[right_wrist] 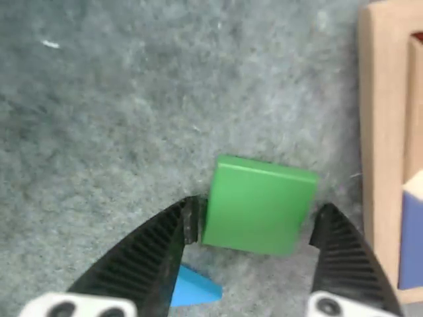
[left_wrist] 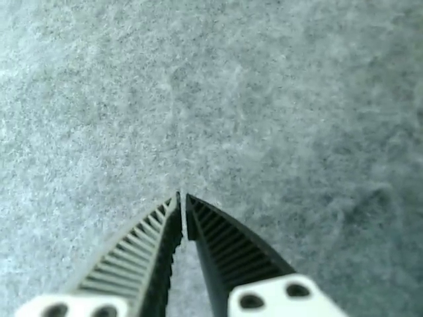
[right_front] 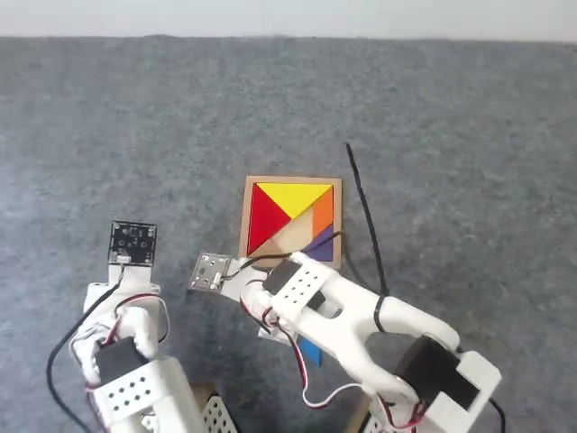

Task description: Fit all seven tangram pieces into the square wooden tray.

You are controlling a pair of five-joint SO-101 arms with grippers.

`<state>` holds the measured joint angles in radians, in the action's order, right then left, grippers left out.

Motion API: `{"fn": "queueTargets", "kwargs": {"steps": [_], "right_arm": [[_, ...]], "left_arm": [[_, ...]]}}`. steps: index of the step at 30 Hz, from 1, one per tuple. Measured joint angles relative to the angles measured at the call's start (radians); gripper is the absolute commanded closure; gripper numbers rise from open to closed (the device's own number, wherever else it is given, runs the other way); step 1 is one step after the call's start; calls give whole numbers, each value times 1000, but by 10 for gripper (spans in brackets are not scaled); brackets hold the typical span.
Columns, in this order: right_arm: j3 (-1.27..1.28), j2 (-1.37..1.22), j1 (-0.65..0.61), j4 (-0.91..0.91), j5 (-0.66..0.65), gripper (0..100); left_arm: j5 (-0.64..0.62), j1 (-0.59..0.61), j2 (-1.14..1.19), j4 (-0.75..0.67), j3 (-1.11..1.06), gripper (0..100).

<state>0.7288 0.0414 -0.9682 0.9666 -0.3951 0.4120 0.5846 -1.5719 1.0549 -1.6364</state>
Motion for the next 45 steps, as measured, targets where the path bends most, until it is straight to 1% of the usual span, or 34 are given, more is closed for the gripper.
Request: {"fn": "queueTargets", "kwargs": {"steps": [3, 8, 13, 15, 17, 20, 23, 28, 31, 33, 41, 45], "right_arm": [[0, 0, 3, 0, 0, 856], [-3, 2, 34, -2, 0, 865], [-2, 23, 37, 3, 0, 912], [0, 57, 35, 32, 0, 931], [0, 118, 37, 61, 2, 938], [0, 233, 38, 86, 51, 936], [0, 331, 44, 89, 83, 936], [-44, 377, 141, 89, 114, 935], [-146, 330, 215, 89, 175, 935], [-212, 253, 241, 89, 196, 935], [-428, -137, 249, 51, 209, 935], [-465, -198, 276, 64, 232, 934]], "left_arm": [[0, 0, 2, 0, 0, 988], [0, -3, 2, 0, 0, 988], [0, -3, 2, 0, 0, 988], [0, -3, 2, 0, 0, 988], [0, -5, 2, 0, 0, 988], [0, -32, 2, 0, 0, 988], [0, -32, 2, 0, 0, 988], [0, -37, 2, 0, 0, 988], [0, -38, 2, 0, 0, 988], [0, -38, 2, 0, 0, 988], [0, -38, 2, 0, 0, 988], [0, -38, 2, 0, 0, 988]]}}
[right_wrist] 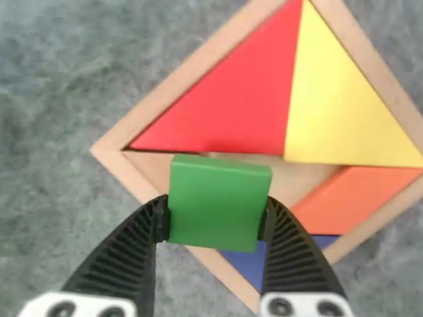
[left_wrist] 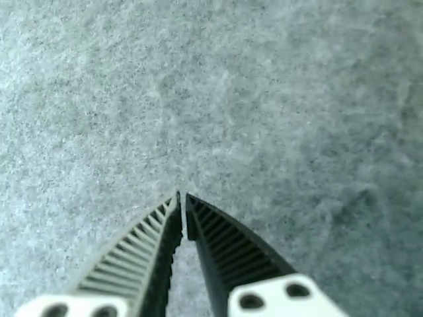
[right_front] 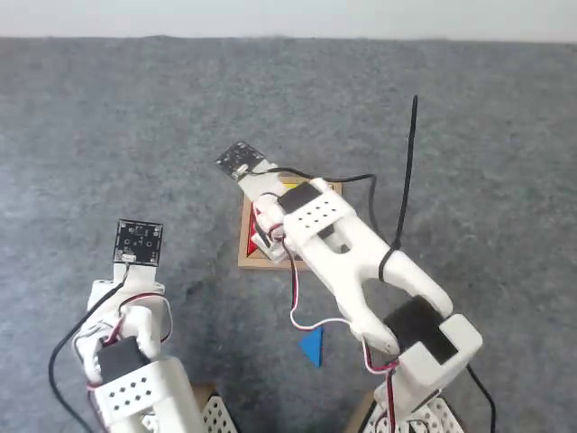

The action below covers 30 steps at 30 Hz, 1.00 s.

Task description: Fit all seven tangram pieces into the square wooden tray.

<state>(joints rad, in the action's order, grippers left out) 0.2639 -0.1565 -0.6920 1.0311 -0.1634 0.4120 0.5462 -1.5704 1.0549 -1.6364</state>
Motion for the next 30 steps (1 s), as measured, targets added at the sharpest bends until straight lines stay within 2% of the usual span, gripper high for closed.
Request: {"fn": "queueTargets", "kwargs": {"steps": [7, 18, 22, 27, 28, 30], "right_arm": [[-5, -17, 35, 6, 3, 788], [-5, -18, -3, 6, -9, 687], [-5, -35, -3, 6, -37, 744], [-11, -32, 55, 6, -44, 982], [-11, -32, 75, 6, -44, 998], [-11, -32, 110, 6, -44, 965]], "left_arm": [[0, 0, 0, 0, 0, 988], [0, -2, 0, 0, 0, 988], [0, -2, 0, 0, 0, 988], [0, -2, 0, 0, 0, 988], [0, -2, 0, 0, 0, 988], [0, -2, 0, 0, 0, 988]]}}
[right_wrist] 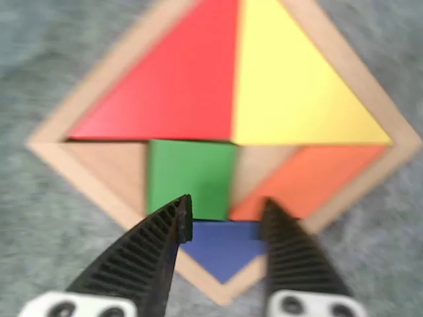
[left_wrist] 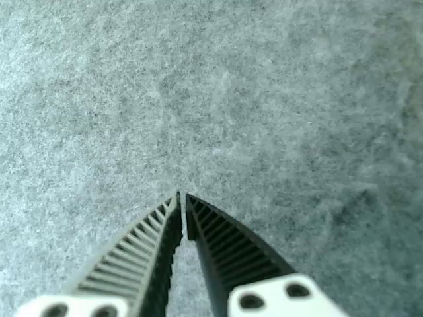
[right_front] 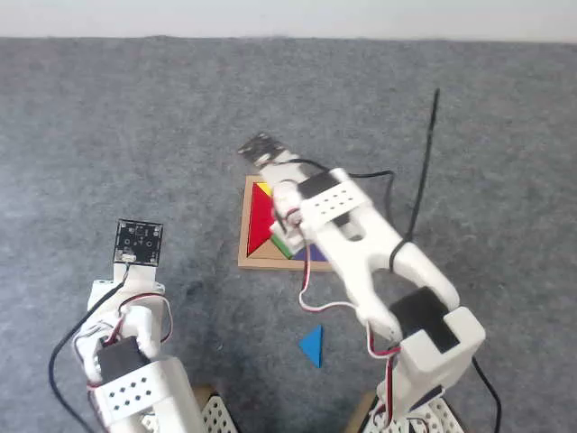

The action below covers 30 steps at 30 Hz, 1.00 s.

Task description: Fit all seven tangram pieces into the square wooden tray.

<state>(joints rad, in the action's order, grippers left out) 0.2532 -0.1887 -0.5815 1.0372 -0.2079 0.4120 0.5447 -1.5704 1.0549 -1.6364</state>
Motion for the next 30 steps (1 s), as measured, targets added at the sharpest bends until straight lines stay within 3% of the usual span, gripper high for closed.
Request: {"fn": "queueTargets", "kwargs": {"steps": [14, 21, 30], "right_arm": [[-3, -89, 18, -147, -64, 987], [-5, -98, 94, -160, -71, 987], [-6, -98, 100, -160, -69, 986]], "left_arm": [[0, 0, 0, 0, 0, 988], [0, 0, 0, 0, 0, 988], [0, 2, 0, 0, 0, 988]]}}
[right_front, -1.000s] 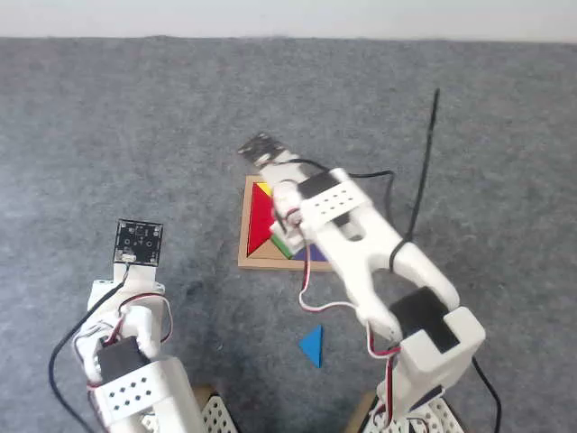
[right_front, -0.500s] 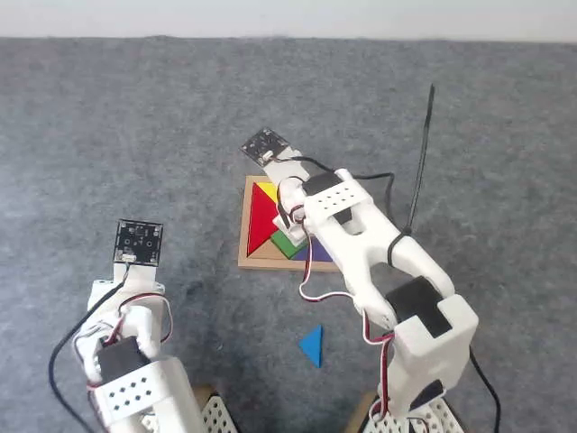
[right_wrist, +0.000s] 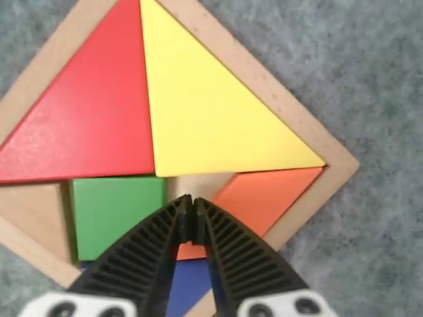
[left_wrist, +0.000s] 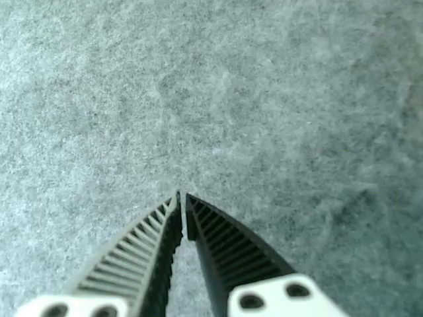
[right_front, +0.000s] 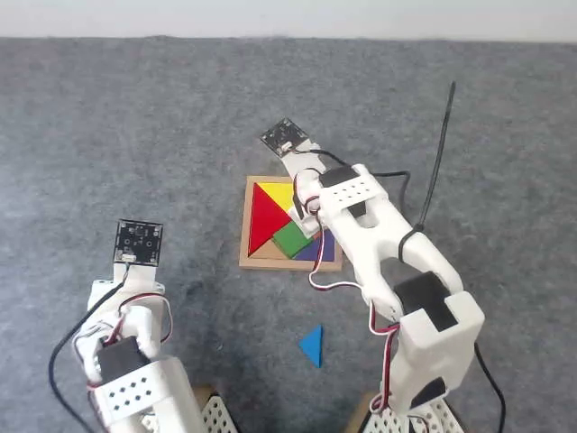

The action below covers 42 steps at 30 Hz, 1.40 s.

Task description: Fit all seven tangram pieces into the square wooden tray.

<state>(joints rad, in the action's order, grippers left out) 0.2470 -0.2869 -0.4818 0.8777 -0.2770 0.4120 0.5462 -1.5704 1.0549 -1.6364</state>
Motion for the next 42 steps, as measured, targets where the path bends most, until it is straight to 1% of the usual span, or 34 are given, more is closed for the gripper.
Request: {"fn": "queueTargets", "kwargs": {"steps": [4, 7, 9, 15, 28, 32, 35, 38, 42], "right_arm": [[0, -15, -32, 14, -20, 983], [-35, -46, -40, 43, -107, 982], [-68, -63, -43, 74, -133, 970], [-146, -107, -55, 155, -147, 787], [-163, -95, -60, 170, -155, 783], [-144, -15, -55, 239, -155, 783], [-144, 107, -54, 327, -155, 783], [-144, 249, -54, 450, -219, 783], [-138, 417, -54, 598, -249, 783]], "left_arm": [[0, 0, 0, 0, 0, 988], [0, 0, 0, 0, 0, 988], [0, -2, 0, 0, 0, 988], [0, -2, 0, 0, 0, 988], [0, -2, 0, 0, 0, 988], [0, -2, 0, 0, 0, 988], [0, -2, 0, 0, 0, 988], [0, -2, 0, 0, 0, 988], [0, -2, 0, 0, 0, 988]]}}
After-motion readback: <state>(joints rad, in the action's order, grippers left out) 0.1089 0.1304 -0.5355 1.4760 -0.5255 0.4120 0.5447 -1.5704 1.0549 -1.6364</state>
